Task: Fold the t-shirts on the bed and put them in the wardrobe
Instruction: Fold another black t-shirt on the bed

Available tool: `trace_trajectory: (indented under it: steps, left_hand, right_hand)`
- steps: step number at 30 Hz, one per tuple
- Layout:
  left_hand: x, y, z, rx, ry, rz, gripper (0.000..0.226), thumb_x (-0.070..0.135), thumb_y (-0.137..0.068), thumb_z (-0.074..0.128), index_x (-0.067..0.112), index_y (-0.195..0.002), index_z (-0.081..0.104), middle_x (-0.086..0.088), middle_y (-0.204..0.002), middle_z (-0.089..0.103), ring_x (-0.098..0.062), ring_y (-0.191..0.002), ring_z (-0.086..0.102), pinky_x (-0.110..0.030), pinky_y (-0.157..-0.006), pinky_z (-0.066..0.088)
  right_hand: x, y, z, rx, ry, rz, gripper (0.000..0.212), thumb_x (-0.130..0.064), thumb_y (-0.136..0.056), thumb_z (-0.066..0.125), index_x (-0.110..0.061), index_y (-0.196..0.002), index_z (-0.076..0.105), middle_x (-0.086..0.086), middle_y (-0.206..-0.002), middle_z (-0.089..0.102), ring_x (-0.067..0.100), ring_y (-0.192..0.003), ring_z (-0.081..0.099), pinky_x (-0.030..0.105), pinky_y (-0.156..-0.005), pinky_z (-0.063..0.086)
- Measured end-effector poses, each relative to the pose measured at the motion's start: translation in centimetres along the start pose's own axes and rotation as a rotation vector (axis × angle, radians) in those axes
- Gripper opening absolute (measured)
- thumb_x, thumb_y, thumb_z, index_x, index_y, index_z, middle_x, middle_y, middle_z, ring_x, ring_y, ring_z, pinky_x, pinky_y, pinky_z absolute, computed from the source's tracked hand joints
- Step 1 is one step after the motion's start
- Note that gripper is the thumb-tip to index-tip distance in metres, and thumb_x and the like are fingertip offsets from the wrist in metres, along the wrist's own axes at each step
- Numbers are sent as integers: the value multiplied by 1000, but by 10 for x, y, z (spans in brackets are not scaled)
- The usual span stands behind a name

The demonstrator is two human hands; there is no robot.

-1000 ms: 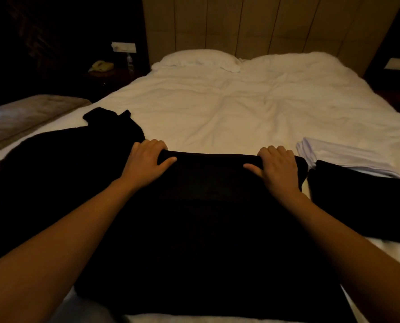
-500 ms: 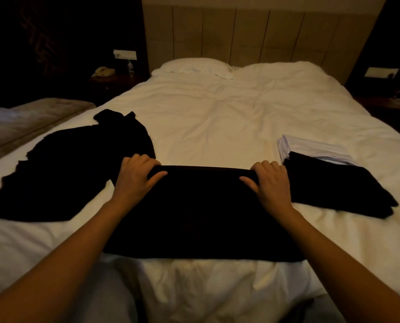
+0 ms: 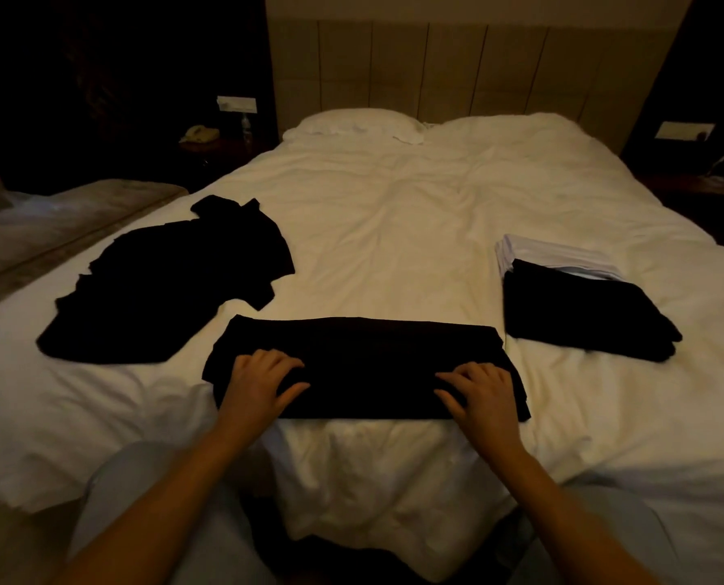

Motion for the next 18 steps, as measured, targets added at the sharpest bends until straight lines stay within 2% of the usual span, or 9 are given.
trace_trajectory:
  steps: [2, 5, 8, 13, 14, 16, 18]
  left_hand:
    - [2, 1, 1, -32, -11, 74, 64, 61, -100, 25, 19, -106, 73, 1, -98, 67, -13, -96, 50, -28, -78, 29]
    - [5, -1, 1, -55, 2, 152, 64, 55, -103, 24, 21, -99, 78, 2, -94, 69, -14, -92, 54, -26, -73, 28]
    - [10, 2, -1, -61, 27, 140, 64, 53, -104, 24, 20, -95, 79, 2, -90, 69, -11, -90, 50, -24, -71, 29]
    - [20, 26, 5, -188, 30, 90, 70, 64, -100, 20, 25, -100, 78, 7, -97, 68, -8, -94, 53, -23, -72, 43]
    - [24, 25, 5, -196, 50, 59, 69, 64, -99, 21, 24, -101, 77, 6, -98, 68, -9, -94, 54, -24, -73, 42]
    - [33, 19, 2, -207, 83, 17, 68, 63, -99, 21, 21, -107, 75, 4, -102, 67, -11, -96, 56, -25, -77, 43]
    - [43, 7, 4, -231, 104, 6, 66, 61, -99, 22, 20, -113, 72, 2, -109, 66, -15, -103, 58, -28, -82, 43]
  right_hand:
    - [0, 4, -1, -7, 7, -18, 41, -46, -87, 47, -22, -98, 79, -2, -85, 66, 21, -79, 62, 28, -80, 29]
    - [1, 3, -8, -4, 15, -57, 39, -44, -86, 47, -23, -96, 80, -4, -81, 64, 21, -74, 61, 27, -78, 29]
    - [5, 6, -13, -1, 21, -80, 41, -45, -89, 46, -22, -96, 80, -2, -80, 64, 22, -72, 60, 27, -75, 29]
    - [7, 28, -13, -76, 15, -35, 63, -62, -95, 31, -21, -96, 78, -3, -82, 65, 19, -72, 62, 24, -72, 34]
    - [5, 28, -16, -92, 15, -27, 66, -64, -96, 29, -20, -96, 78, -2, -82, 66, 19, -73, 62, 25, -70, 37]
    - [3, 27, -20, -91, 22, 12, 58, -59, -93, 38, -17, -99, 77, 1, -88, 69, 22, -79, 63, 28, -69, 44]
    - [5, 28, -21, -110, 44, 121, 54, -52, -91, 41, -13, -108, 75, 6, -103, 71, 27, -93, 65, 35, -78, 50]
Point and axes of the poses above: each hand's wrist, its own y-axis away from the middle knuckle, its own z-axis out of the palm, x = y × z, the point moved 1 cm from there along -y, towards the middle knuckle
